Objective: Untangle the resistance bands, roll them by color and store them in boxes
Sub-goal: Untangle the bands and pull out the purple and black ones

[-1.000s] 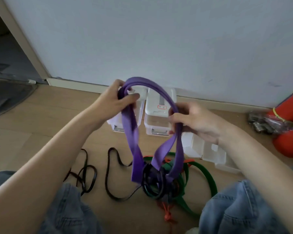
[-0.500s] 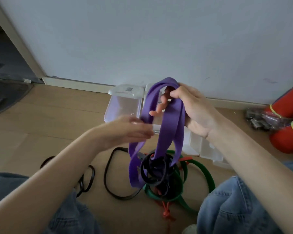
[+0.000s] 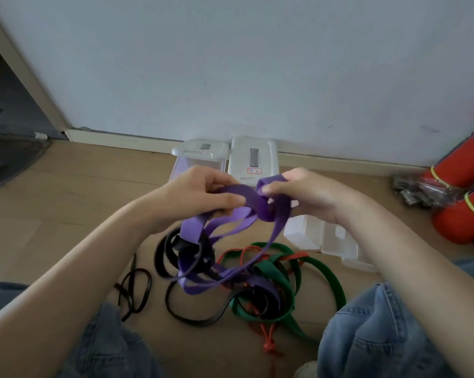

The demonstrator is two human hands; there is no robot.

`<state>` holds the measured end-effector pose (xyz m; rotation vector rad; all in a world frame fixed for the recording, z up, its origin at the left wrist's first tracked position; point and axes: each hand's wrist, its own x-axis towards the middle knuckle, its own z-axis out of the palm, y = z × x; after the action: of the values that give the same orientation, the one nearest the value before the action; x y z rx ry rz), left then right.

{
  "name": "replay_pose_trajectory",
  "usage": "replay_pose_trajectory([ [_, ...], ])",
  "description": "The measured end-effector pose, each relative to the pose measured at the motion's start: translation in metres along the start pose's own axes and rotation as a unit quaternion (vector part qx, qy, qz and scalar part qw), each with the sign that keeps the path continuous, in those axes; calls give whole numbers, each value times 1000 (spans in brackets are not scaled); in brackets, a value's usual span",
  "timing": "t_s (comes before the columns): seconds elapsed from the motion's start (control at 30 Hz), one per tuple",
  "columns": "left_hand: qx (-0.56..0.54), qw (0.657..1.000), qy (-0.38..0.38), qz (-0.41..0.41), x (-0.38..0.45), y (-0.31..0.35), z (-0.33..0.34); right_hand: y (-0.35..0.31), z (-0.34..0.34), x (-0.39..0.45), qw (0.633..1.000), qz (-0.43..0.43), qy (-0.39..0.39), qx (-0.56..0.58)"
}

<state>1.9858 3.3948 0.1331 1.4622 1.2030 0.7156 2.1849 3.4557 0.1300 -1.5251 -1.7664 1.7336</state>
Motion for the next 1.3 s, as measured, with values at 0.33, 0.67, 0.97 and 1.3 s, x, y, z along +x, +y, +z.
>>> replay_pose_trajectory([
  [0.33, 47, 995, 83, -37, 2, 5, -7, -1, 9, 11, 983, -105, 147, 8],
  [0.67, -19, 998, 48, 22, 8, 0, -7, -10, 23, 0, 969, -238, -18, -68],
  [0.97, 118, 988, 46, -92, 14, -57, 3, -12, -13, 0, 946, -270, 99, 151],
  [1.3, -206, 963, 152, -82, 2, 11, -6, 13, 26, 5, 965, -103, -136, -200],
])
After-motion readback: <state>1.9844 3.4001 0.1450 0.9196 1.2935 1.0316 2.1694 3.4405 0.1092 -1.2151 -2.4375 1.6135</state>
